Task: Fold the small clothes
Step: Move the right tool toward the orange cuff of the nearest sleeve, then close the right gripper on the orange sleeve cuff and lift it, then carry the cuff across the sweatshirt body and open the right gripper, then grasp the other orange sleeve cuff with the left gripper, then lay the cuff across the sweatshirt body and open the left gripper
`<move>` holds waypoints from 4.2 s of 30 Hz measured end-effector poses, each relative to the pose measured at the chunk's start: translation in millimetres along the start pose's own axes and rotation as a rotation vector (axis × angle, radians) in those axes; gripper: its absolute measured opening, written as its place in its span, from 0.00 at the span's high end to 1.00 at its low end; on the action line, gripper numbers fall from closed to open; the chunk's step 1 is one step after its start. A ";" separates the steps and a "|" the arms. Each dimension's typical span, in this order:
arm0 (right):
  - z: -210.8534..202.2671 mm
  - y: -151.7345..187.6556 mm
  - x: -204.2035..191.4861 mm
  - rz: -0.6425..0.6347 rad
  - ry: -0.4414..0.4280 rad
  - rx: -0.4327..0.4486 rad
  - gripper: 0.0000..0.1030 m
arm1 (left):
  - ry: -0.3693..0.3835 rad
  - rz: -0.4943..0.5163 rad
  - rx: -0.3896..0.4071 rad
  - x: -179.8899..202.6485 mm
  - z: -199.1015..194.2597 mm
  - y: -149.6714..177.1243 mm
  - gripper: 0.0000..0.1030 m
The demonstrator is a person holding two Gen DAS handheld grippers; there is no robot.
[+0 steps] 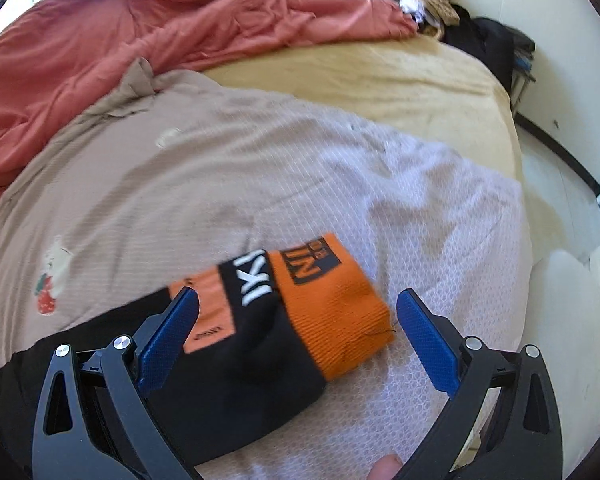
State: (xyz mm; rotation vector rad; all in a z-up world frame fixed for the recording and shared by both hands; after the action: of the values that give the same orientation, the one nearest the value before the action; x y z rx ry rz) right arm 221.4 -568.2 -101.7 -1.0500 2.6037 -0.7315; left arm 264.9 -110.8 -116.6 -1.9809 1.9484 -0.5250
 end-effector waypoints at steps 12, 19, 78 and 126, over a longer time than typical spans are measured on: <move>31.7 6.4 7.0 0.077 -0.014 -0.088 0.35 | -0.027 0.038 -0.015 5.9 19.3 11.4 0.08; 19.4 2.3 -5.5 0.048 -0.086 -0.050 0.79 | -0.018 0.020 -0.010 6.3 17.6 10.8 0.08; -70.8 91.0 -222.4 -0.486 -0.674 -0.035 0.46 | 0.352 -0.289 -0.098 26.8 12.2 3.8 0.91; -73.8 187.0 -276.1 -0.969 -0.595 -0.065 0.44 | -0.025 -0.364 0.112 -189.2 -27.4 21.7 0.87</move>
State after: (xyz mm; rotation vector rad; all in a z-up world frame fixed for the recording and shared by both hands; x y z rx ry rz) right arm 280.7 -233.0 -129.5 -2.1655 1.5423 -0.3789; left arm 231.7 78.6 -110.2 -2.2654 1.5105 -0.6770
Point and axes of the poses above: each gripper's, at about its wrist camera, not at the fingertips, and z roughly the way its jaws point, x to its right, y to its underside, the point moved 5 cm from there along z, roughly the way its jaws point
